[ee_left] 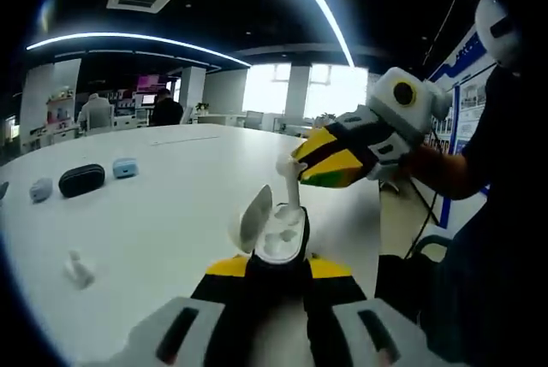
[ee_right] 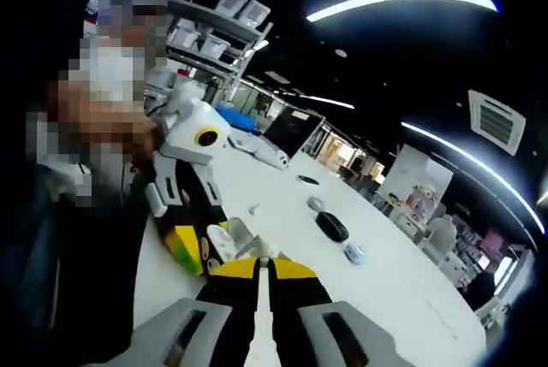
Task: Pick up the earbuds from the table and place the earbuds into the earbud case
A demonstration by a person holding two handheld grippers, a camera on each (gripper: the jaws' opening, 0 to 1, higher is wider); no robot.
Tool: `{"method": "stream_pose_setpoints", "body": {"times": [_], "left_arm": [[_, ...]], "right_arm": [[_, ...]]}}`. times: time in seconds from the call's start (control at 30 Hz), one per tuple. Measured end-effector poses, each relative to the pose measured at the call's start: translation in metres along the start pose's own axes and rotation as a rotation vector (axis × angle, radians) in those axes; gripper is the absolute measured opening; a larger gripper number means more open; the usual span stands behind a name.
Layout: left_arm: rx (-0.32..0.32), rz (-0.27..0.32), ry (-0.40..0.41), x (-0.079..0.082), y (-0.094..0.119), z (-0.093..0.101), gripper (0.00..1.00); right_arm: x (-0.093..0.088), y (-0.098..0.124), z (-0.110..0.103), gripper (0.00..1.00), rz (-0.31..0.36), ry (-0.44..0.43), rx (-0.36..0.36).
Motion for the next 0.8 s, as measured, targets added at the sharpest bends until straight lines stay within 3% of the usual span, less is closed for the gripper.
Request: {"method": "stream_pose_setpoints", "body": {"times": [0.8], "left_arm": [[0.001,0.0,-0.006,-0.0004,0.0003,0.0001,0.25]], "right_arm": [[-0.0015,-0.0063,-0.0095,0.04,-0.046,0.082,0.016]]}}
Point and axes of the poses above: the point that each gripper's makers call its tool centre point, and the gripper's own axes: y roughly backward along the fingers, z roughly to its right, x roughly out of its top, the point moved 8 cm from there along y, roughly backward along the fingers, and after that the axes turned 9 degrees about x, right-handed, at the moved point
